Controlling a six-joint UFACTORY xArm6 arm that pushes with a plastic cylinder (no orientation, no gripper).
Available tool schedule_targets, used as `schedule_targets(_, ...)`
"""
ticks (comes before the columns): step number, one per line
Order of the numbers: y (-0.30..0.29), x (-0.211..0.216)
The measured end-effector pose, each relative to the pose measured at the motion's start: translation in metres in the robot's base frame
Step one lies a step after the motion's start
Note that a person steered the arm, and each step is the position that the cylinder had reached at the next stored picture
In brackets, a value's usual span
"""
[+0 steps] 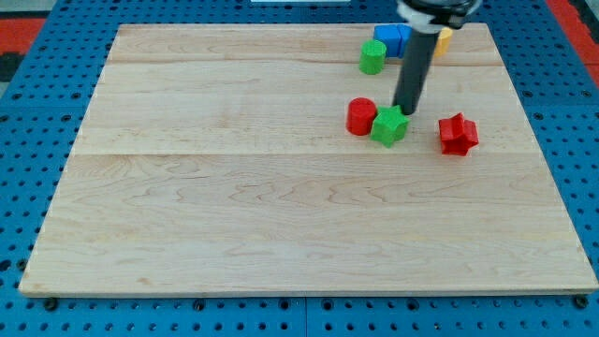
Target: Move your arm to the top center
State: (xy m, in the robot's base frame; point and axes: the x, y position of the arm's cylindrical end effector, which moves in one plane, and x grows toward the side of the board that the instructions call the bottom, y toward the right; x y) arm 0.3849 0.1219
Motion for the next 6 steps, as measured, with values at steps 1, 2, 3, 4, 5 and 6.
schedule_targets(1,-0.048,0.040)
schedule_targets(2,-0.098,0.077)
schedule_targets(3,-0.104,0.044)
schedule_targets(4,-0.184,0.011)
schedule_targets(5,-0.200,-0.067)
schedule_targets(6,-0.179,-0.136)
